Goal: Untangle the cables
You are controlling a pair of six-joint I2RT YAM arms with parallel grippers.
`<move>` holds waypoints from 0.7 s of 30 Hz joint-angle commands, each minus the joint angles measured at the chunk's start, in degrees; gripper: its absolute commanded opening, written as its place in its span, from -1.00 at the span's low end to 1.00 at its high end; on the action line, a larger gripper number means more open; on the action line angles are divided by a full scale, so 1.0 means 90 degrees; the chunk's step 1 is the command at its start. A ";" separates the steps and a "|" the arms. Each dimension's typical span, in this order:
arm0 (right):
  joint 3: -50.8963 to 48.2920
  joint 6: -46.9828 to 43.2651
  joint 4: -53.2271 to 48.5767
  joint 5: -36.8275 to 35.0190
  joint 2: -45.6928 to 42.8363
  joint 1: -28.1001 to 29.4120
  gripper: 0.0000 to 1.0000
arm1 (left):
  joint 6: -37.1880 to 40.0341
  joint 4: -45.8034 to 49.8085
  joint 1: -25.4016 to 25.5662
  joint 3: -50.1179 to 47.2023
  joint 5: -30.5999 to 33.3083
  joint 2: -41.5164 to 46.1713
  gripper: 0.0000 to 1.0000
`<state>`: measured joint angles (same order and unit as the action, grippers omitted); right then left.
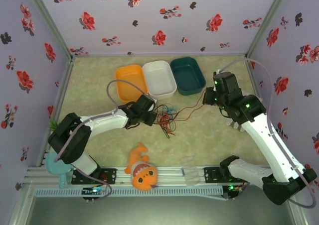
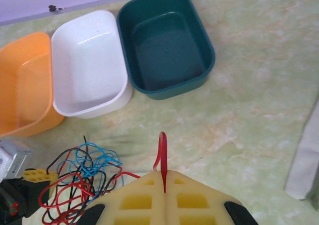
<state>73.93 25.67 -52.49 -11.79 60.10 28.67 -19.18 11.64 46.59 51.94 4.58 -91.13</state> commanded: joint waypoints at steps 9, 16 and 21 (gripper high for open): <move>0.1141 -0.0420 -0.1034 -0.1184 -0.0137 0.0028 -1.00 | -0.0055 0.0225 -0.0020 -0.0166 0.0228 0.0230 -1.00; 0.2079 -0.0701 -0.1247 -0.1420 0.0060 0.0028 -1.00 | -0.0048 0.0172 -0.0020 -0.0264 0.0224 0.0363 -1.00; 0.2806 -0.0880 -0.1468 -0.1781 0.0293 0.0028 -1.00 | -0.0027 0.0191 -0.0020 -0.0303 0.0226 0.0358 -1.00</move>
<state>96.07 19.90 -63.55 -24.08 61.84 28.67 -19.18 12.23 46.59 50.39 5.41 -89.10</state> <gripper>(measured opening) 0.046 0.057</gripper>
